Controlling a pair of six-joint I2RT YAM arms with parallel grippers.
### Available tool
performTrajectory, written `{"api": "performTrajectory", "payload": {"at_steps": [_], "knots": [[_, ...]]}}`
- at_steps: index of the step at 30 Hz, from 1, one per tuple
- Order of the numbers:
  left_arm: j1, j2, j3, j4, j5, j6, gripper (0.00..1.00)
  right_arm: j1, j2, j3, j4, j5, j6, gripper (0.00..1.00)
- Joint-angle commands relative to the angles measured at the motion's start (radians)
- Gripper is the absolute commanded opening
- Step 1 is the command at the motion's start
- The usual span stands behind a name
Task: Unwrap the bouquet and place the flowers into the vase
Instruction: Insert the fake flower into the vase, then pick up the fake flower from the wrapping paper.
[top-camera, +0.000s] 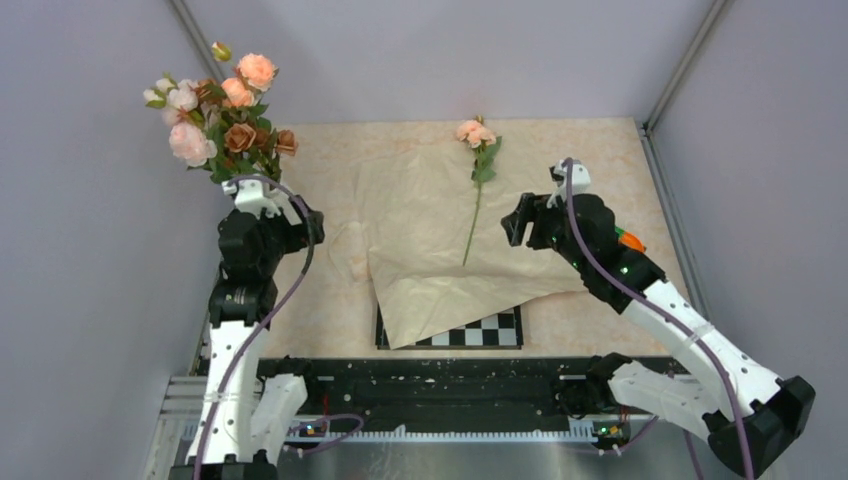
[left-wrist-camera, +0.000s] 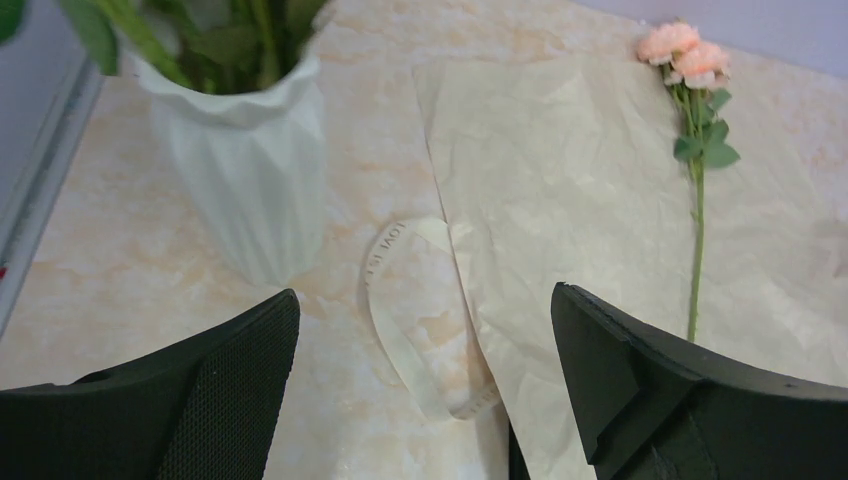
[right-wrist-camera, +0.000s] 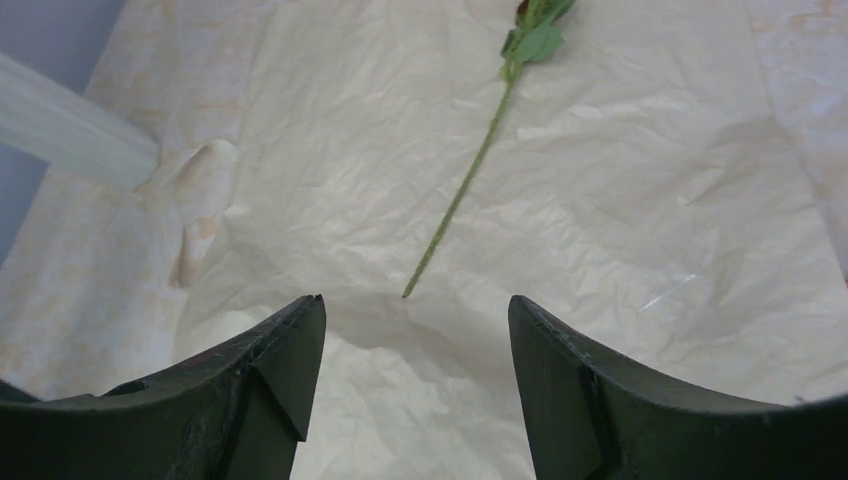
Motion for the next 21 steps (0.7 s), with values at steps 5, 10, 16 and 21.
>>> {"api": "performTrajectory", "payload": {"at_steps": [5, 10, 16, 21], "knots": [[-0.187, 0.116, 0.074, -0.101, -0.05, 0.124, 0.99, 0.0, 0.218, 0.13, -0.094, 0.151, 0.007, 0.68], [-0.19, 0.167, 0.114, -0.066, 0.015, 0.15, 0.99, -0.001, 0.427, 0.204, -0.056, 0.115, -0.002, 0.68], [-0.19, 0.178, 0.089, -0.019, 0.079, 0.115, 0.99, -0.039, 0.738, 0.373, -0.028, 0.037, -0.004, 0.67], [-0.19, 0.179, 0.07, -0.021, 0.131, 0.108, 0.99, -0.081, 0.95, 0.532, -0.034, -0.007, -0.025, 0.64]]}}
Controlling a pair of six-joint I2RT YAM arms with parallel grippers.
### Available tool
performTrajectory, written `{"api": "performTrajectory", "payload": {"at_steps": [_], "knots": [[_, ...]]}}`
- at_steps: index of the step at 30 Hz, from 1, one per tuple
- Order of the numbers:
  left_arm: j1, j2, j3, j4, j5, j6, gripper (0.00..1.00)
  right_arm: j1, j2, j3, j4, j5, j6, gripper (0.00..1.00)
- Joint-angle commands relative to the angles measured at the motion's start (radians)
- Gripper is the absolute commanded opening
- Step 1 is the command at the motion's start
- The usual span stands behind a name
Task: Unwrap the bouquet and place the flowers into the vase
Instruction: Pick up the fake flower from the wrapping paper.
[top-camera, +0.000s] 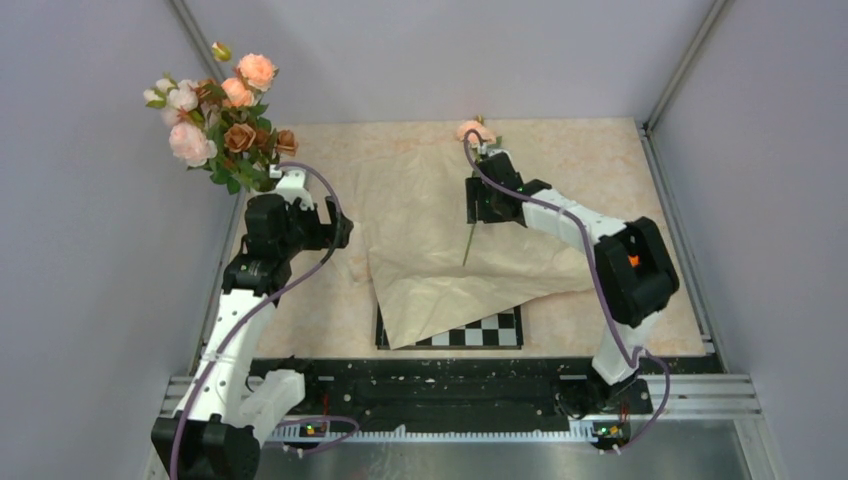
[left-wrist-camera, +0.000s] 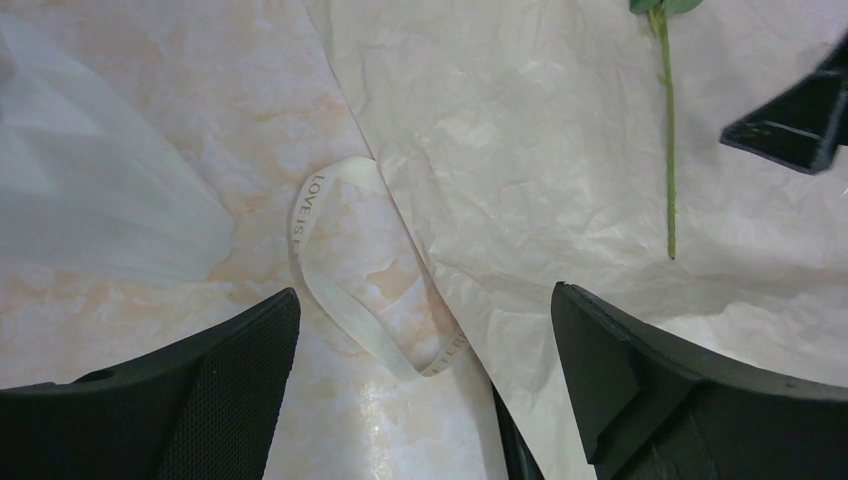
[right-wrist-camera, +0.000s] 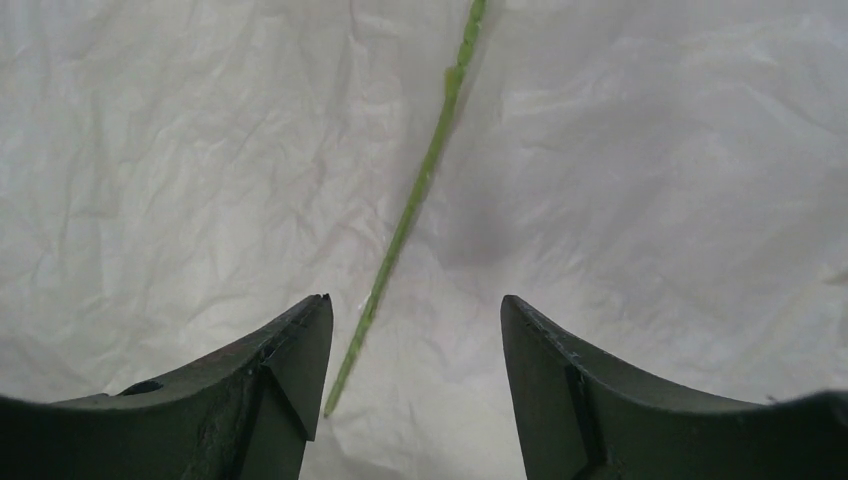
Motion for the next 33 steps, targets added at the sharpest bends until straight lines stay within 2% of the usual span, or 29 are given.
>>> {"api": "performTrajectory", "payload": {"at_steps": [1, 7, 13, 20, 33], "knots": [[-0.003, 0.0, 0.011, 0.051, 0.056, 0.0, 0.99, -0.049, 0.141, 0.17, 0.013, -0.056, -0.028, 0.62], [-0.003, -0.014, 0.016, 0.031, 0.003, 0.02, 0.99, -0.065, 0.321, 0.374, -0.055, -0.004, -0.079, 0.58], [-0.003, -0.029, 0.011, 0.03, -0.015, 0.026, 0.99, -0.08, 0.433, 0.485, -0.098, 0.026, -0.084, 0.54], [-0.003, -0.029, 0.01, 0.029, -0.02, 0.028, 0.99, -0.081, 0.491, 0.517, -0.094, 0.048, -0.068, 0.5], [-0.003, -0.029, 0.009, 0.027, -0.029, 0.027, 0.99, -0.081, 0.559, 0.56, -0.114, 0.077, -0.058, 0.36]]}}
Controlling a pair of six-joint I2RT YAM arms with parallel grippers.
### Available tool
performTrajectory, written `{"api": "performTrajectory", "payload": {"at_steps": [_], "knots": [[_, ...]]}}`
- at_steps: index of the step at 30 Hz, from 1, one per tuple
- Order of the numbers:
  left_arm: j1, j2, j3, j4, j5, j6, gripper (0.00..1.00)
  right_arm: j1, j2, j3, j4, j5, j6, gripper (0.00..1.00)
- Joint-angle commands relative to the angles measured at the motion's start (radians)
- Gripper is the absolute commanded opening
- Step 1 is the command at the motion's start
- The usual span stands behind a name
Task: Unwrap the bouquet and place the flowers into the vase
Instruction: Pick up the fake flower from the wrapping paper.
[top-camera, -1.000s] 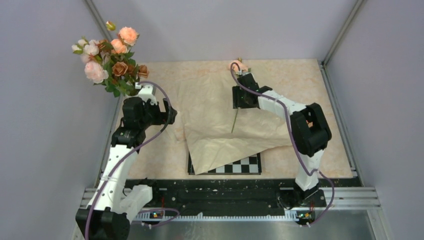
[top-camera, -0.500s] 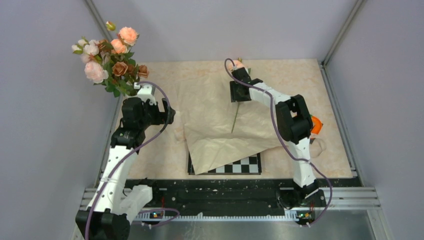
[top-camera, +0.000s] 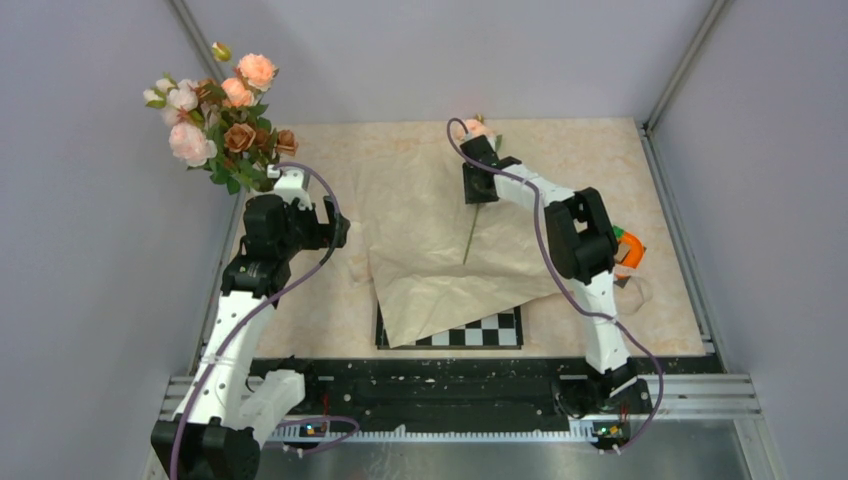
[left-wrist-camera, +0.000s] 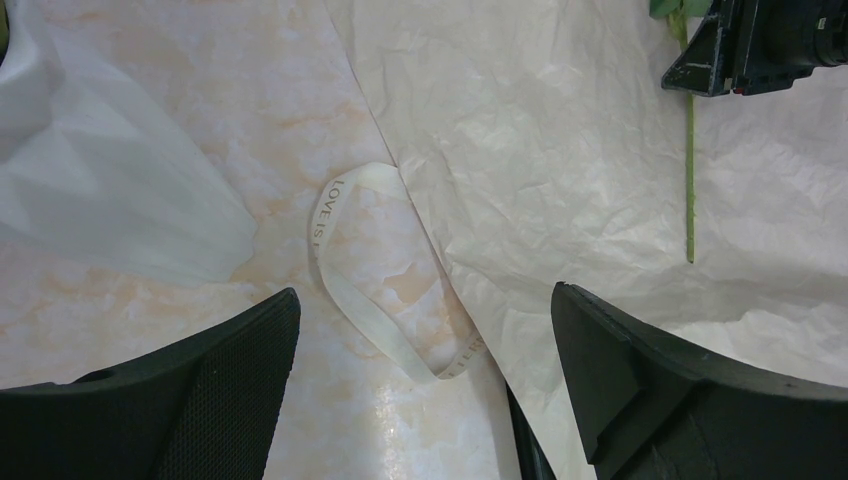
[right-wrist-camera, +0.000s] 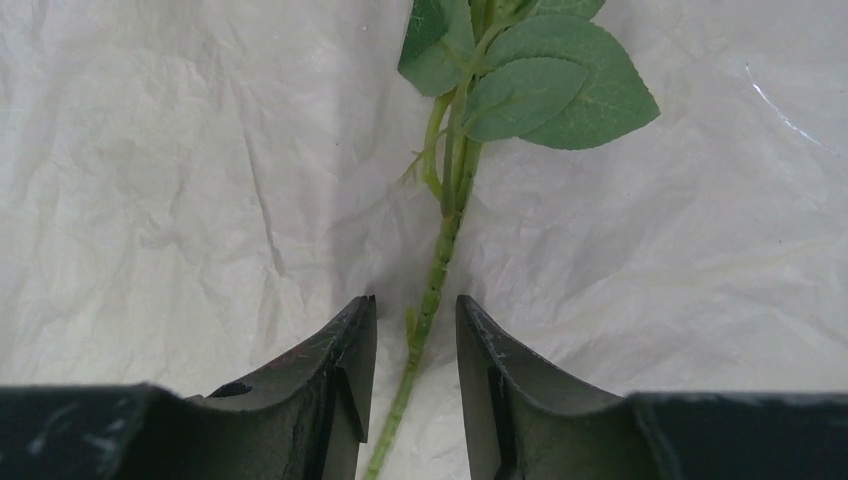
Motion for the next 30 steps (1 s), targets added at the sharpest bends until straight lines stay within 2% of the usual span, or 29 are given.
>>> {"api": "performTrajectory", "payload": {"at_steps": [1, 15, 21, 30], "knots": [[-0.003, -0.018, 0.009, 0.024, -0.008, 0.009, 0.99, -0.011, 0.038, 0.047, -0.014, 0.031, 0.008, 0.35], [-0.003, -0.021, 0.008, 0.025, -0.014, 0.009, 0.99, -0.011, 0.035, 0.045, -0.014, 0.038, 0.056, 0.18], [-0.003, -0.026, 0.006, 0.025, -0.015, 0.011, 0.99, -0.02, 0.01, 0.004, 0.02, 0.002, 0.112, 0.0], [-0.003, -0.035, 0.003, 0.026, -0.015, 0.012, 0.99, -0.029, -0.062, -0.084, 0.111, -0.038, 0.156, 0.0]]}}
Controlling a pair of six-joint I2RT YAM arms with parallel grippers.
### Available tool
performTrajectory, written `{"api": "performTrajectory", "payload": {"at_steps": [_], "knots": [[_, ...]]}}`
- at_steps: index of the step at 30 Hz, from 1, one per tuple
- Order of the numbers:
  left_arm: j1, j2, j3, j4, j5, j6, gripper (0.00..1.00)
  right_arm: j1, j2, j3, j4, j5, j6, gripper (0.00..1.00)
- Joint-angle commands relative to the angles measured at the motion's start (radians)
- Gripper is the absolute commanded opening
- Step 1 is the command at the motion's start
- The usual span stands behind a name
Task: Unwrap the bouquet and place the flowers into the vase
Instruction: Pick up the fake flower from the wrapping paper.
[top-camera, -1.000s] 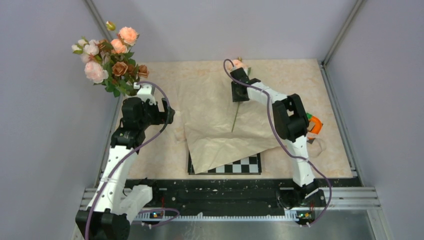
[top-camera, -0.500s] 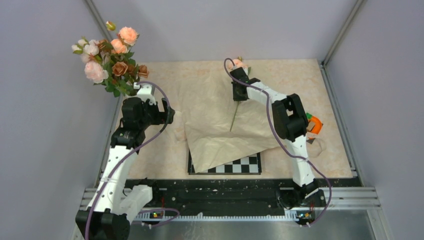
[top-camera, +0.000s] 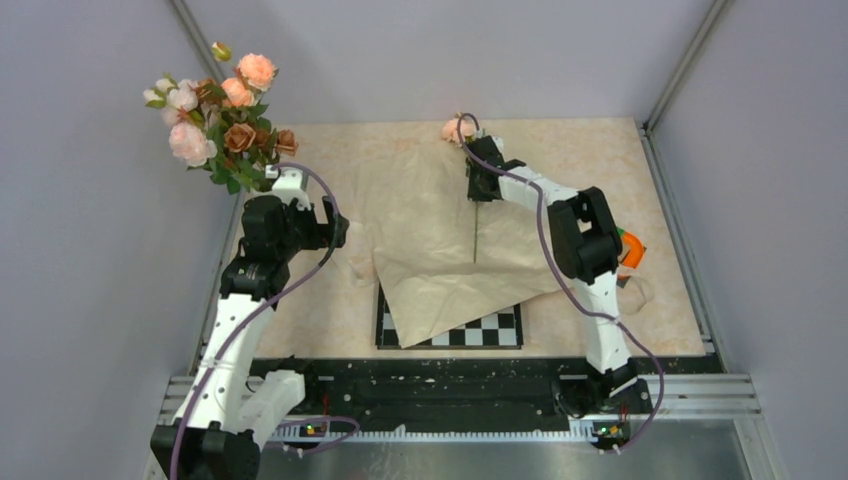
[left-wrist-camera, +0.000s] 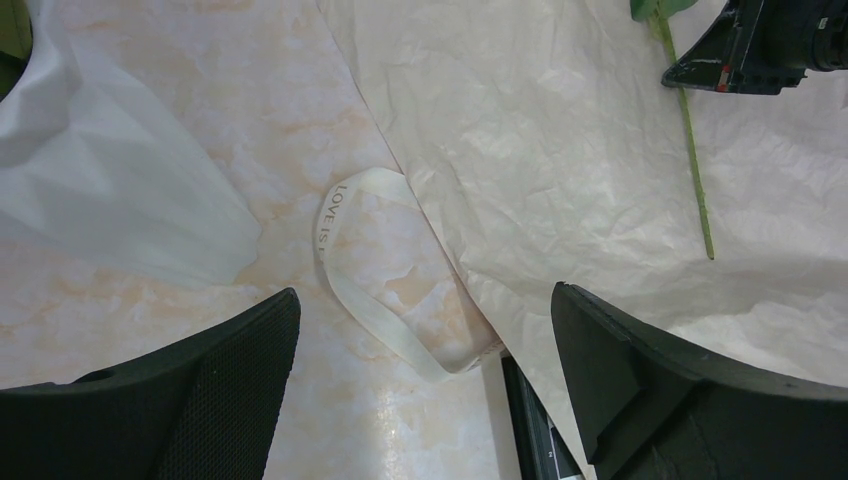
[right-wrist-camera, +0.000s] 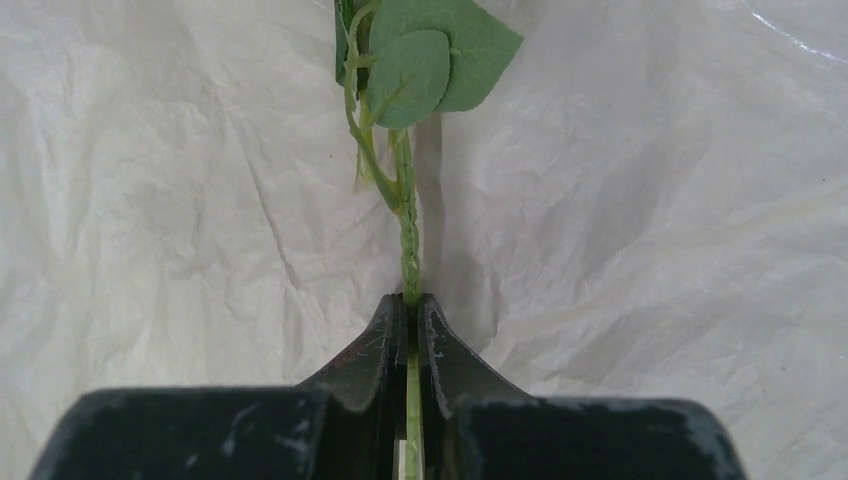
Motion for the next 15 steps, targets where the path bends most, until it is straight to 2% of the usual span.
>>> {"api": "performTrajectory", "payload": {"at_steps": [1, 7, 15], "knots": [[-0.003, -0.021, 0.003, 0.027, -0.009, 0.012, 0.99, -0.012, -0.066, -0.057, 0.041, -0.017, 0.031, 0.0], [-0.003, -0.031, 0.0, 0.028, -0.009, 0.009, 0.99, -0.012, -0.14, -0.144, 0.128, -0.024, 0.025, 0.0], [-0.003, -0.044, -0.006, 0.031, 0.003, 0.002, 0.99, -0.012, -0.302, -0.333, 0.351, -0.035, 0.014, 0.0]]}}
